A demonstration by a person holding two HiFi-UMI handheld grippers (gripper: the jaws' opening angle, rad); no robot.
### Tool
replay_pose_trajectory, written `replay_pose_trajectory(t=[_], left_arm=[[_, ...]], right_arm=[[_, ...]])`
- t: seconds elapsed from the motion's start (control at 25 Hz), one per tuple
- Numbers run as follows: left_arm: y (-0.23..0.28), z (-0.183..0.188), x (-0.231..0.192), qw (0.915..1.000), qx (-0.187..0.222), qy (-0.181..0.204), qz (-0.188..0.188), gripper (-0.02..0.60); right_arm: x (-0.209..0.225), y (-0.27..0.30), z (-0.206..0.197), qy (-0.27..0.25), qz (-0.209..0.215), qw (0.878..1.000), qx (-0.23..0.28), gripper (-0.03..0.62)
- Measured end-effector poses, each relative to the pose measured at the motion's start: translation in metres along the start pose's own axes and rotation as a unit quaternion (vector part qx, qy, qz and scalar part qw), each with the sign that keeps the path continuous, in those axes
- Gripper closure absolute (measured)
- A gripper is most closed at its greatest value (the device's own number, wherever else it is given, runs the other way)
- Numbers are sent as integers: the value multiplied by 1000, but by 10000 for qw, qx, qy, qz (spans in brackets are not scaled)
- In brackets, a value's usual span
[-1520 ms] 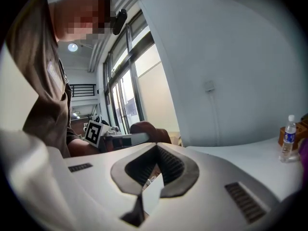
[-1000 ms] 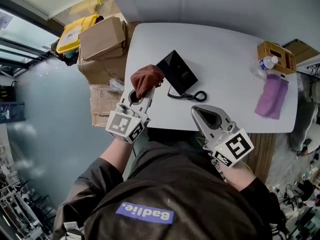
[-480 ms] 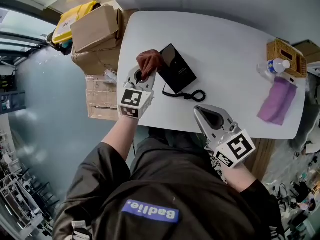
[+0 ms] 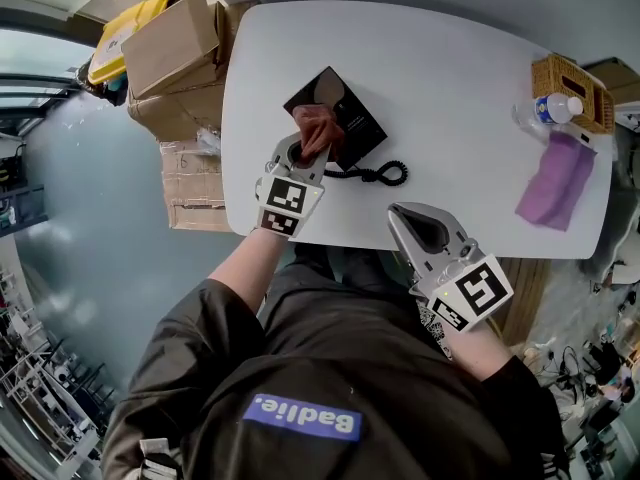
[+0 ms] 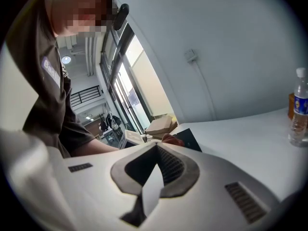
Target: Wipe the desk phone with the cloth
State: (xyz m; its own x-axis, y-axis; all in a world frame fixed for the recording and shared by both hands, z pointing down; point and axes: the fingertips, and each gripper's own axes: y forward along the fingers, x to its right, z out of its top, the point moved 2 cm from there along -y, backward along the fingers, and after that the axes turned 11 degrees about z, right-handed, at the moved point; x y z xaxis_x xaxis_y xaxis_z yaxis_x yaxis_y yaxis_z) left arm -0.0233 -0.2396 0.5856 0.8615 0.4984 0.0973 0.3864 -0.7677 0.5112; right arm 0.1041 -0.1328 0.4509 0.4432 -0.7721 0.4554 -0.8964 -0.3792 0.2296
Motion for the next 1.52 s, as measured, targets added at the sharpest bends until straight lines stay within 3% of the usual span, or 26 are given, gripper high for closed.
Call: replay_pose_trajectory(t=[0.28, 0.48, 0.64, 0.88, 1.04, 1.2, 1.52], left_arm=[[-2, -33, 63, 9976, -329, 124, -596, 545], [-5, -35, 82, 9958, -395, 82, -819, 545], [-10, -3, 55, 9974, -285, 126, -651, 545], [-9, 52, -16, 9996, -69, 263, 21, 545], [9, 62, -47, 9991, -173, 259, 277, 545], [26, 48, -43, 9988, -438, 61, 232, 545], [26, 14, 16, 9968, -768, -115, -170, 545]], right_arm=[[2, -13, -10, 101, -135, 9999, 0, 566], [0, -23, -12, 136, -196, 9997, 114, 566], [-3, -28, -1, 94, -234, 9990, 364, 566], [-11, -32, 21, -84, -139, 9984, 539, 566], [-6, -35, 26, -105, -196, 9981, 568, 566], [1, -39, 22, -18, -244, 9982, 548, 566], [12, -50, 12, 88, -270, 9983, 502, 566]])
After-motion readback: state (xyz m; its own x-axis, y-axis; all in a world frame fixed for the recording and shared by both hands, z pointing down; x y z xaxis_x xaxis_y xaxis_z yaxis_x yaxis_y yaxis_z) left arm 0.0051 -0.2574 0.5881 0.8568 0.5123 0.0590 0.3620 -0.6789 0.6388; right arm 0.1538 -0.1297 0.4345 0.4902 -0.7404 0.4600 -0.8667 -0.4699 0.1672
